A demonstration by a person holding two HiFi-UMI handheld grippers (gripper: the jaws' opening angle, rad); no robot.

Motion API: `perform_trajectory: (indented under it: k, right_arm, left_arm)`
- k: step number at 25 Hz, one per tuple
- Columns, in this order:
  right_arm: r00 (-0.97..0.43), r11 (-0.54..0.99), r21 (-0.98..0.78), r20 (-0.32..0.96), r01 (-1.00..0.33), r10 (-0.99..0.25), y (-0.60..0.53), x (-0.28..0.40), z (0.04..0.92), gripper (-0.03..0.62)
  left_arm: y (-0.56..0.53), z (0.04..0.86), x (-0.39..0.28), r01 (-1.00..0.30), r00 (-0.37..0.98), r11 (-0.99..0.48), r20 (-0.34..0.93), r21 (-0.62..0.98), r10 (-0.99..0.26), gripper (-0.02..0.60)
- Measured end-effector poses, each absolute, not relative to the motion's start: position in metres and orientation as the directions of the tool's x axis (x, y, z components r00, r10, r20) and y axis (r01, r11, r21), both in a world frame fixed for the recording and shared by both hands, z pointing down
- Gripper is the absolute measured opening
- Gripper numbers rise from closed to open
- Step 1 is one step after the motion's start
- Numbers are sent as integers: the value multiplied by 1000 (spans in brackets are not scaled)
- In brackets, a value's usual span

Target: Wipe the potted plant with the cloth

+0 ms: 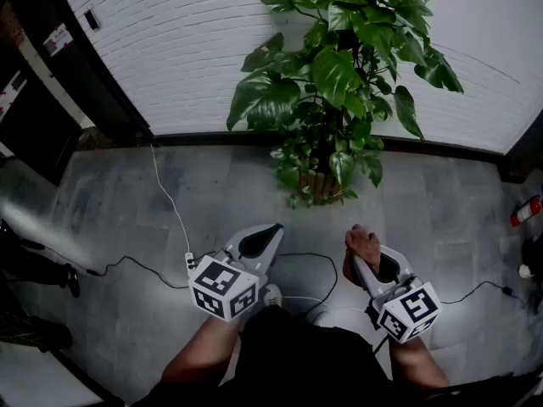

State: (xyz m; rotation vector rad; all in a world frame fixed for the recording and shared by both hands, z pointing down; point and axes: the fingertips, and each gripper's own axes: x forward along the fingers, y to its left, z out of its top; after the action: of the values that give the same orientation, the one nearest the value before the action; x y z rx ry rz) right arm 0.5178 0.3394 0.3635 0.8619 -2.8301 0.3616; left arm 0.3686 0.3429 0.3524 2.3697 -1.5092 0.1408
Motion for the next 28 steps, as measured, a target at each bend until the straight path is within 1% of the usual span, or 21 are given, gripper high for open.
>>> perform_trajectory:
  k: [6,12,18,21,25,28]
  right_arm:
    - [-832,827,-152,241,-541,-500,330,508,375,69]
    - [-810,819,-95,249,-565,-530,295,477,371,69]
    - [-760,781,-49,276,-623,-589,255,406,374,69]
    - [-741,765,-43,287,-642,-606,246,364,377,69]
    - [-707,731,-25,280,-682,-650,235,325,378,69]
    - [-701,733,4,289,-681,-652,226,303,375,68]
  left_arm:
    - [345,370,367,-901,423,-368,285,228,-860,17]
    - [305,374,323,-900,427,-374,278,226,-861,18]
    - [254,375,254,-883,470,-438,305,171,-828,43]
    - [235,376,216,-864,503,-472,299,174,-811,58]
    - [212,390,182,-836,548,-520,314,175,-775,64]
    - [194,404,162,-831,556,-511,320,218,-767,74]
